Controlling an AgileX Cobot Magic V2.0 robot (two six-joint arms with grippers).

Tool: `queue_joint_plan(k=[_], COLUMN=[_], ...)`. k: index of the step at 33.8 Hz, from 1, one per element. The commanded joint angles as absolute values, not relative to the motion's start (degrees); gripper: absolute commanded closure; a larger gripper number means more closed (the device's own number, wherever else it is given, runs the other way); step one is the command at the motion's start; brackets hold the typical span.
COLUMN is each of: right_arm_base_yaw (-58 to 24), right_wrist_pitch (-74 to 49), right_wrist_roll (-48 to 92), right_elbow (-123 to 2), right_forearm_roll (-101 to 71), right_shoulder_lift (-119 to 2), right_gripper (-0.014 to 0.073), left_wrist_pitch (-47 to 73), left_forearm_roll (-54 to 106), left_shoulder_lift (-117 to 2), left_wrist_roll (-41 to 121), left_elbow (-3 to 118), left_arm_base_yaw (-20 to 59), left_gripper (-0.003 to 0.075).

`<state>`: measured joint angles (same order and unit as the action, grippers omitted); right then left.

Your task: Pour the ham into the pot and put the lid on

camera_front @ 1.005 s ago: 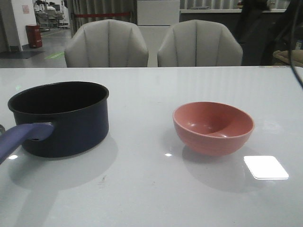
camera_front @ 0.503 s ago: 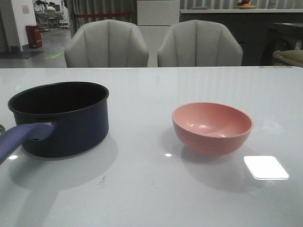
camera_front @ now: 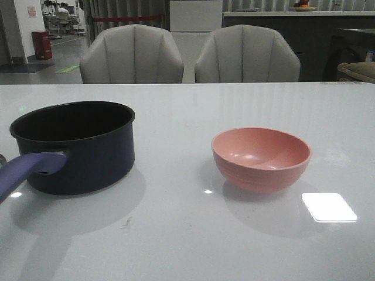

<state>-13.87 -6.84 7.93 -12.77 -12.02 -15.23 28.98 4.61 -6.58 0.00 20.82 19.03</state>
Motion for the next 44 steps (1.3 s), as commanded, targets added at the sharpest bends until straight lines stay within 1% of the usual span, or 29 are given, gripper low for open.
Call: queue_joint_plan(k=[1,3,7,10,15,19,24,28,33,37,41,44], right_arm_base_yaw=[-13.58,-13.58,-13.58,-13.58,-13.58,-13.58,-13.58,-13.58,-13.58,-13.58,-13.58,-13.58], right_wrist_pitch=[-2.74,-2.81,-2.75,-2.75,-2.75,-2.75,-2.75,-2.75,-2.75,-2.75,-2.75,-2.75], right_wrist_roll=[8.13,8.13,8.13,8.13,8.13,8.13,8.13,8.13,8.13,8.13,8.13,8.13], right_elbow=[-14.34,-14.34,-14.34,-14.34,-14.34,-14.34,-14.34,-14.34,-14.34,-14.34,-14.34,-14.34], right_forearm_roll=[-12.18,-12.18,-12.18,-12.18,-12.18,-12.18,-12.18,-12.18,-12.18,-12.18,-12.18,-12.18], right_shoulder_lift=[-15.64,-15.64,-15.64,-15.64,-15.64,-15.64,-15.64,-15.64,-15.64,-15.64,-15.64,-15.64], right_gripper=[0.0456,0.0421,0.0428,0.0428,0.0428,0.0428,0.0428,0.0428,0.0428,0.0428,0.0428,0.0428], left_wrist_pitch=[24.75,24.75,23.89,26.07,30.27,31.69,32.21,32.34,34.39,35.15,36.77,41.16], left_forearm_roll=[5.31,5.31,5.36,5.46,4.97,0.0,-6.49,-7.34,-6.85,-4.64,-2.64,1.16], left_shoulder_lift=[-7.3,-7.3,-8.08,-10.25,-18.37,-25.88,-35.49,-42.73,-51.49,-57.13,-62.85,-68.27], left_wrist_roll=[0.0,0.0,0.0,-1.66,-2.89,-9.94,-14.06,-16.45,-16.67,-16.67,-14.7,-9.32], left_elbow=[22.28,22.28,22.57,24.69,30.58,35.76,41.18,45.1,49.75,52.83,56.1,59.2], left_arm_base_yaw=[19.49,19.49,19.49,19.49,19.49,19.38,19.38,19.09,14.25,6.96,1.49,-1.49], left_gripper=[0.0137,0.0137,0.0136,0.013,0.0091,0.0094,0.0094,0.0095,0.0095,0.0095,0.0095,0.0095])
